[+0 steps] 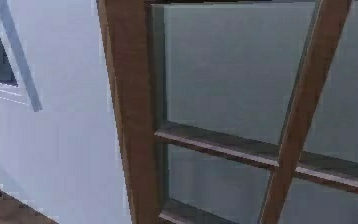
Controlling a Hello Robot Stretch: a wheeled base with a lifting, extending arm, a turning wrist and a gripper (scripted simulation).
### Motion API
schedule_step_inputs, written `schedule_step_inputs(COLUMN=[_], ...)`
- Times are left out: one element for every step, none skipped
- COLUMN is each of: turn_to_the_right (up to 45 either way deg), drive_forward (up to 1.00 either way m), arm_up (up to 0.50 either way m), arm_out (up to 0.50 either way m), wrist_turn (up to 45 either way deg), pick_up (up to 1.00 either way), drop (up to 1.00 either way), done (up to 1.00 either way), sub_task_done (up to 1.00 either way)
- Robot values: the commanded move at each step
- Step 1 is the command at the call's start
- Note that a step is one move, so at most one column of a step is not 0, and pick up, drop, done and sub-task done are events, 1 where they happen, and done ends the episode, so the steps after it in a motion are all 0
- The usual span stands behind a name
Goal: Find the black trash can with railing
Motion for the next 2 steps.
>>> schedule_step_inputs(turn_to_the_right=[-45.0,-15.0], drive_forward=[0.0,0.0], arm_up=[0.0,0.0], arm_out=[0.0,0.0], wrist_turn=[0.0,0.0], pick_up=[0.0,0.0], drop=[0.0,0.0], done=[0.0,0.0], sub_task_done=[0.0,0.0])
